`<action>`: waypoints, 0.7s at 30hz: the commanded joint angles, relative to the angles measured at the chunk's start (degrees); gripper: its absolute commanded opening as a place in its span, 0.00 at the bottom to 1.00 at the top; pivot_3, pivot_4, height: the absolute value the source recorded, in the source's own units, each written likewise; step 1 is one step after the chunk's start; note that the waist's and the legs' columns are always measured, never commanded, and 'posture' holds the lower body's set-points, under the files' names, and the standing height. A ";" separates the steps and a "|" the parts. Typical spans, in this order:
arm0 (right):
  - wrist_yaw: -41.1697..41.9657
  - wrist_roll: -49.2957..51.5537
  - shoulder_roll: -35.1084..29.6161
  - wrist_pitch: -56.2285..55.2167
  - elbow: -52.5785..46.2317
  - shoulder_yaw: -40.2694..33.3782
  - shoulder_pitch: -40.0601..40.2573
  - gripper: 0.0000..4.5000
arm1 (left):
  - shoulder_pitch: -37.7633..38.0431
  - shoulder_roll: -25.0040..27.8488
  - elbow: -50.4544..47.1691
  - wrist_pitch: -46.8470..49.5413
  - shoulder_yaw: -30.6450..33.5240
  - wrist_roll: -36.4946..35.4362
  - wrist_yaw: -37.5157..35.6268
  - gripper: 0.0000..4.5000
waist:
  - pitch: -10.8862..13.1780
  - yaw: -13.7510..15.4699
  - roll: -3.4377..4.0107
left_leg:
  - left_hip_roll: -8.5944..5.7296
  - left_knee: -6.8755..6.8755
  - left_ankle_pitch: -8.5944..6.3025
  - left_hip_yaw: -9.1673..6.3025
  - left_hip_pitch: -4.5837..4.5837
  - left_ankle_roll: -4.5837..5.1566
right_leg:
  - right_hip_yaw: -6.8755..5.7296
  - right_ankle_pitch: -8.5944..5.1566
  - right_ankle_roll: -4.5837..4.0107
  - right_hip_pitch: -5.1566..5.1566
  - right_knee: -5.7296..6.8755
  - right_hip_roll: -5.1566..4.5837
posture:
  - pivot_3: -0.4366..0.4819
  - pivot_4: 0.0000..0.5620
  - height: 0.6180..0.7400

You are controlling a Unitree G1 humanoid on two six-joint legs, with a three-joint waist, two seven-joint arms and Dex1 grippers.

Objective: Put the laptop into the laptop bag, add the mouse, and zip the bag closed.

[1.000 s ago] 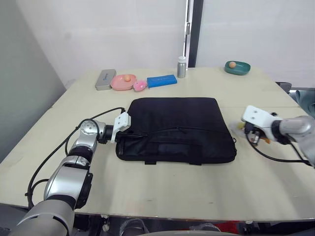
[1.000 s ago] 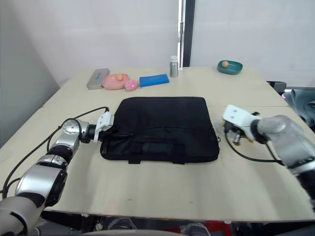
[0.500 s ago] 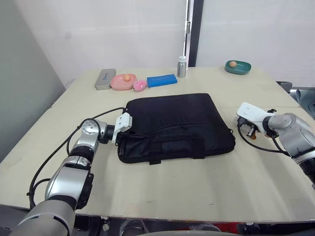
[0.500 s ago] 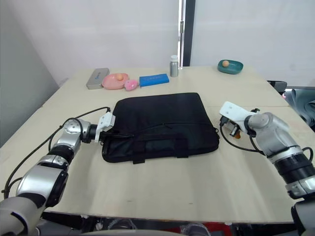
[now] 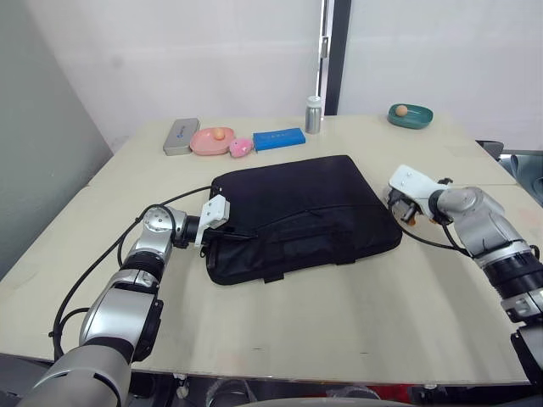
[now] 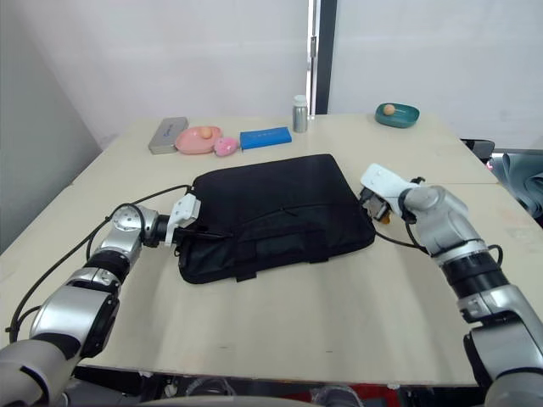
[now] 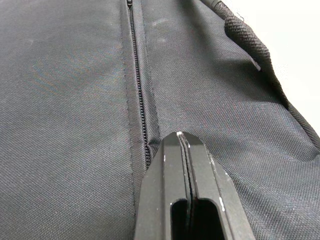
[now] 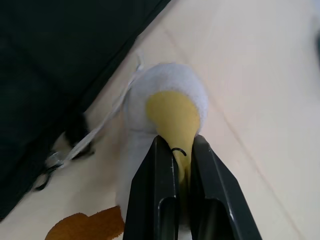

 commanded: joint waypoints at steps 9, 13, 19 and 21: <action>8.35 13.95 -7.38 14.38 -7.61 -16.69 1.92 0.99 | 2.81 2.09 -3.01 7.77 -2.34 -1.05 -3.71 0.00 | 0.39 -0.17 -0.01 | 0.06 -0.07 0.00 0.02 -0.03 0.00 | 0.01 0.00 0.00 -0.08 -0.03 0.05 | 0.48 0.27 1.00; 12.39 21.54 -11.24 19.26 -10.69 -25.19 4.03 0.99 | 4.68 5.60 -13.20 15.43 -1.38 -7.10 -3.72 0.00 | 0.79 -0.32 -0.07 | 0.14 -0.11 0.03 0.04 -0.44 0.03 | 0.01 0.00 -0.04 -0.51 -0.04 0.15 | 0.48 0.27 1.00; 16.88 28.84 -14.92 19.99 -10.81 -36.46 12.07 1.00 | 8.95 13.53 -30.62 32.17 4.34 -14.85 -2.19 0.26 | 1.41 -0.55 -0.90 | 0.63 0.00 0.27 0.01 -1.22 0.41 | -0.12 -0.03 -0.33 -1.20 -0.04 0.65 | 0.48 0.27 1.00; 18.70 30.71 -15.25 18.53 -11.61 -39.44 15.91 1.00 | 10.77 17.05 -36.47 38.43 6.50 -17.62 -1.27 0.42 | 1.54 -0.49 -0.92 | 0.77 0.13 0.23 -0.01 -1.63 0.35 | -0.14 0.01 -0.41 -1.61 0.10 0.78 | 0.48 0.27 1.00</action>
